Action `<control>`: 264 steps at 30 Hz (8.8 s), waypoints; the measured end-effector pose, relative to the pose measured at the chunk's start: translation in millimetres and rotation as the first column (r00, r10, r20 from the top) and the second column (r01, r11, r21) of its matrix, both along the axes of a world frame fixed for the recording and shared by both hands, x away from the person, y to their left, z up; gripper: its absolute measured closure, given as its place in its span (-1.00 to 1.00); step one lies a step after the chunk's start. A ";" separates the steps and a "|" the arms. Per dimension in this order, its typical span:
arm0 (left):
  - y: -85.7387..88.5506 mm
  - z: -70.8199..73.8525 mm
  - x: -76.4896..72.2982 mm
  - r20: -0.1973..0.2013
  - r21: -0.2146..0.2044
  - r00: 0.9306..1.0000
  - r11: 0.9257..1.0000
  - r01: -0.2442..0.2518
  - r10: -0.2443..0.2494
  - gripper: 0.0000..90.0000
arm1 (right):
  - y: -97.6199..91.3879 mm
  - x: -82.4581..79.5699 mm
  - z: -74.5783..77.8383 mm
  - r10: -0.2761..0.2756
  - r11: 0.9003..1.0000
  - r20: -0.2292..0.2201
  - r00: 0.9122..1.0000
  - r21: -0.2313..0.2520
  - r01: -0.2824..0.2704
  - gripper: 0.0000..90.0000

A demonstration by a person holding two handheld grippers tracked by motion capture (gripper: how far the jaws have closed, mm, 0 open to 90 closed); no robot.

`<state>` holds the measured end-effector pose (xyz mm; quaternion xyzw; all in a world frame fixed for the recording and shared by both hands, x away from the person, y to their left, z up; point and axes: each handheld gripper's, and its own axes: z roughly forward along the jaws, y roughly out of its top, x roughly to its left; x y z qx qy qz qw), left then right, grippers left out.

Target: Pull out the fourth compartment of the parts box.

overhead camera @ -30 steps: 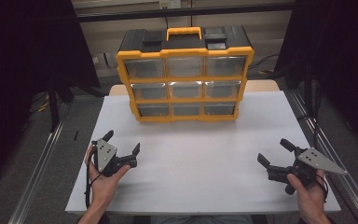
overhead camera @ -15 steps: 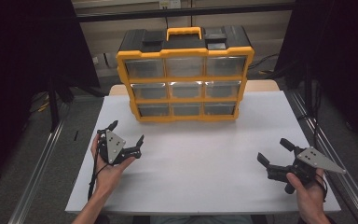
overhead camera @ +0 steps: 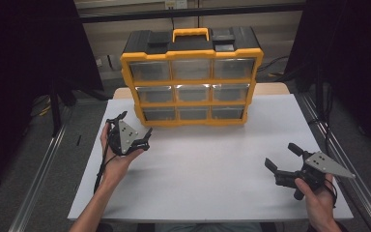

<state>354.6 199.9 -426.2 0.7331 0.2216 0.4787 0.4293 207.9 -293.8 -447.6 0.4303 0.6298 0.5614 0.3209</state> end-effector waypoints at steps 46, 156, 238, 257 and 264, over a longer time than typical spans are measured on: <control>-39.6 44.6 51.1 0.451 0.573 0.887 0.794 -0.202 -0.099 -0.77 | 4.6 0.7 1.7 0.020 1.000 0.002 1.000 -0.019 -0.020 -0.98; -15.5 25.6 45.2 0.459 0.700 0.867 0.680 -0.219 -0.194 0.75 | 1.4 -4.0 1.9 0.017 1.000 0.007 1.000 -0.020 -0.017 -0.98; -15.1 27.9 20.9 0.480 0.718 0.854 0.649 -0.252 -0.201 0.76 | 4.8 -0.6 -0.1 0.030 0.999 -0.003 1.000 -0.027 -0.030 -0.99; -9.9 26.7 14.0 0.472 0.715 0.853 0.663 -0.222 -0.224 0.76 | 4.0 -1.3 0.1 0.037 0.999 0.005 0.999 -0.029 -0.036 -0.98; -9.9 29.7 9.4 0.471 0.712 0.853 0.668 -0.217 -0.224 0.76 | 4.1 -1.9 0.4 0.037 0.999 0.001 0.999 -0.033 -0.037 -0.98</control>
